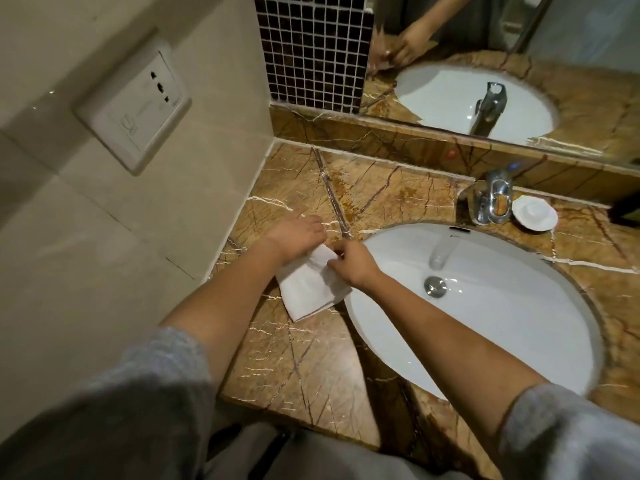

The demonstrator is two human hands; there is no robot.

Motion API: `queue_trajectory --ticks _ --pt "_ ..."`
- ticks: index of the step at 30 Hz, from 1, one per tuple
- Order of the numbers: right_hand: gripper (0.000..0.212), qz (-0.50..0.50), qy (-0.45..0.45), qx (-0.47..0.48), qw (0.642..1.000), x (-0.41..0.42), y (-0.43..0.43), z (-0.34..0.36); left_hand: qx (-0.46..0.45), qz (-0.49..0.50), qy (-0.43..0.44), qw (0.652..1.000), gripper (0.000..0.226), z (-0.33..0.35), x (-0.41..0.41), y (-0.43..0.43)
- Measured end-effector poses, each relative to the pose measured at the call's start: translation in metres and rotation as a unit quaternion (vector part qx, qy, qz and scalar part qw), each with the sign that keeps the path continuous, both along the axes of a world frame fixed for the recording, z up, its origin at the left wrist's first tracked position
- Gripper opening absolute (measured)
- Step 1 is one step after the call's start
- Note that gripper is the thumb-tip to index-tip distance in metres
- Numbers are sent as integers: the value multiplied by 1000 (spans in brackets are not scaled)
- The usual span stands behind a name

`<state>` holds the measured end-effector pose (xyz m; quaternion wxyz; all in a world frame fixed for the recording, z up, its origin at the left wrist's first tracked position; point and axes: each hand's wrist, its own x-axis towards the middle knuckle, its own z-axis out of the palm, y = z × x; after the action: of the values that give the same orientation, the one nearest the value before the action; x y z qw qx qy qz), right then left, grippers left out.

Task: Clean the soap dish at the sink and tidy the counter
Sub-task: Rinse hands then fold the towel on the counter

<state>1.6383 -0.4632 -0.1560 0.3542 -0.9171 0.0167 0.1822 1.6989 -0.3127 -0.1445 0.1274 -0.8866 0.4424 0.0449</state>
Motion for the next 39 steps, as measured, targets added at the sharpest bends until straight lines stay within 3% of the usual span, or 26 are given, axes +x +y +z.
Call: queue_trajectory --ticks 7,10,13,16,20,24,27,34,39 --pt "16 15 -13 -50 999 6 -1 9 -5 59 -18 998 35 19 13 23" --pt "11 -8 -122 -55 991 15 0 26 -58 107 -27 992 31 38 15 32" --pt "11 -29 -268 -68 961 19 2 43 -127 155 -76 977 33 55 20 39" --pt "18 -10 -329 -102 939 13 5 44 -128 152 -88 976 34 54 17 46" --pt "23 43 -262 -122 956 -15 13 11 -98 126 -50 986 15 21 -13 62" --pt "27 131 -179 -131 966 -64 25 -35 -44 141 39 988 18 -29 -64 76" --pt "31 109 -189 -130 967 -76 32 -45 -83 166 72 980 20 -39 -73 83" --pt "32 126 -194 -116 966 -80 40 -40 -60 176 99 978 22 -32 -81 89" --pt "31 129 -190 -100 968 -80 43 -40 -24 203 72 976 26 -26 -85 85"
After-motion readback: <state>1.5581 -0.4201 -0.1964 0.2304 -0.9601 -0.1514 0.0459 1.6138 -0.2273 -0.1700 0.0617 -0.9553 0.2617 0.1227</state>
